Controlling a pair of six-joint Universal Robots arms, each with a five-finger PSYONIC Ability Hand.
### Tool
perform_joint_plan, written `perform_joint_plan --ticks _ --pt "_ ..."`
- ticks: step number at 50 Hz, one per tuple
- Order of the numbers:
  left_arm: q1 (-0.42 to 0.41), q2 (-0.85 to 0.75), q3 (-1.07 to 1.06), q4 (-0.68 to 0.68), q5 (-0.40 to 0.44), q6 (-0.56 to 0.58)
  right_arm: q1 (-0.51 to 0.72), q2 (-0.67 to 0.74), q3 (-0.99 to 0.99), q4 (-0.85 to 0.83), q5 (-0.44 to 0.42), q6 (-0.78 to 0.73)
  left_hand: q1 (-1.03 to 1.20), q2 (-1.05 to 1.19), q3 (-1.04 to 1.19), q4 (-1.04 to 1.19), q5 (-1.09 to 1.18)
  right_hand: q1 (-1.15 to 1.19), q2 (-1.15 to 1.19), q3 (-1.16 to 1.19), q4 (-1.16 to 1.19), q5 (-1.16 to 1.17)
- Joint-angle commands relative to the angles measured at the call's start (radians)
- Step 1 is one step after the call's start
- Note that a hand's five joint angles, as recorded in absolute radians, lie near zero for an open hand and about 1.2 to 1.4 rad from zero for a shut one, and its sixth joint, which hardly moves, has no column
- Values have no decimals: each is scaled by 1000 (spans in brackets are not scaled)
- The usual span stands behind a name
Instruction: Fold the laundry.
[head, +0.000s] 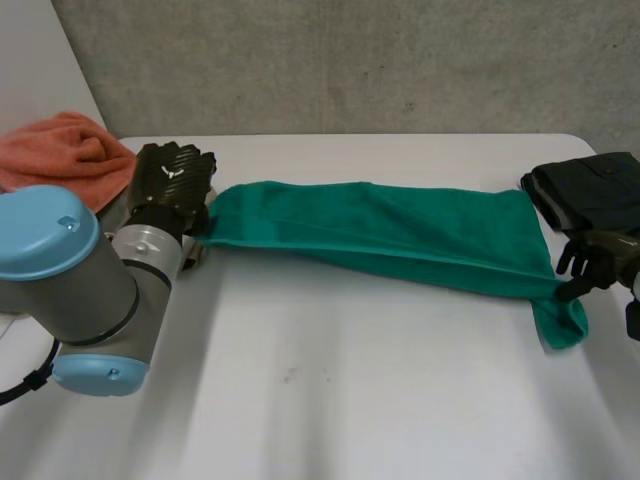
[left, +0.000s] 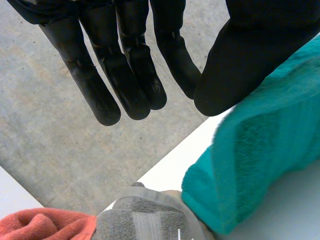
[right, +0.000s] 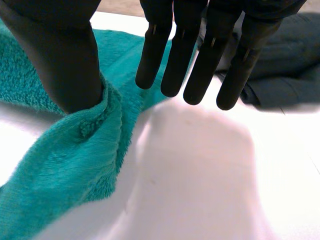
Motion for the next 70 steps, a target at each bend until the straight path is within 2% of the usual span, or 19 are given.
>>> perform_joint_plan --ticks 1,3,7,13,20,26,27,28,34,38,43,55,65,70 --pt "20 35 -24 -3 -3 -1 -26 -9 46 19 -9 13 222 197 202 195 256 78 92 94 108 114" --pt "20 45 -30 -4 -4 -1 -26 -10 60 19 -10 7 222 197 202 195 256 92 106 109 123 128" --pt "20 67 -57 -9 -4 -1 -23 -16 94 19 -15 -65 222 197 202 195 256 592 606 609 623 628" --pt "8 101 -93 -30 -4 -6 -21 -56 117 23 -46 -264 222 197 202 195 256 593 607 610 624 629" --pt "5 125 -138 -87 0 -9 3 -229 153 101 -41 -459 222 197 202 195 256 593 607 610 624 629" --pt "12 182 -219 -120 56 -7 35 -355 176 149 -57 -487 222 197 202 195 256 593 607 610 624 629" --pt "12 183 -230 -117 71 -7 43 -355 187 148 -57 -492 57 31 37 29 91 593 607 610 624 629" --pt "12 183 -250 -113 100 -3 46 -355 192 148 -55 -495 -584 -610 -604 -612 -550 593 607 610 624 629" --pt "2 168 -310 -116 173 -3 63 -320 210 140 -52 -492 -772 -798 -793 -800 -738 593 607 610 624 629" --pt "-24 144 -336 -110 194 -6 63 -291 224 125 -52 -490 -749 -775 -769 -777 -715 593 607 610 624 629" --pt "-64 33 -304 -94 191 -6 61 -277 247 96 -52 -490 -720 -746 -740 -747 -686 593 607 610 624 629" --pt "-69 -125 -229 -32 190 2 54 -259 288 34 -55 -493 -564 -590 -585 -592 -530 593 607 610 624 629" --pt "-67 -208 -144 -28 184 5 60 -246 308 23 -57 -498 -511 -537 -532 -539 -477 593 607 610 624 629" --pt "-67 -238 -100 -28 184 5 60 -245 316 16 -57 -499 -403 -428 -423 -430 -369 593 607 610 624 629"
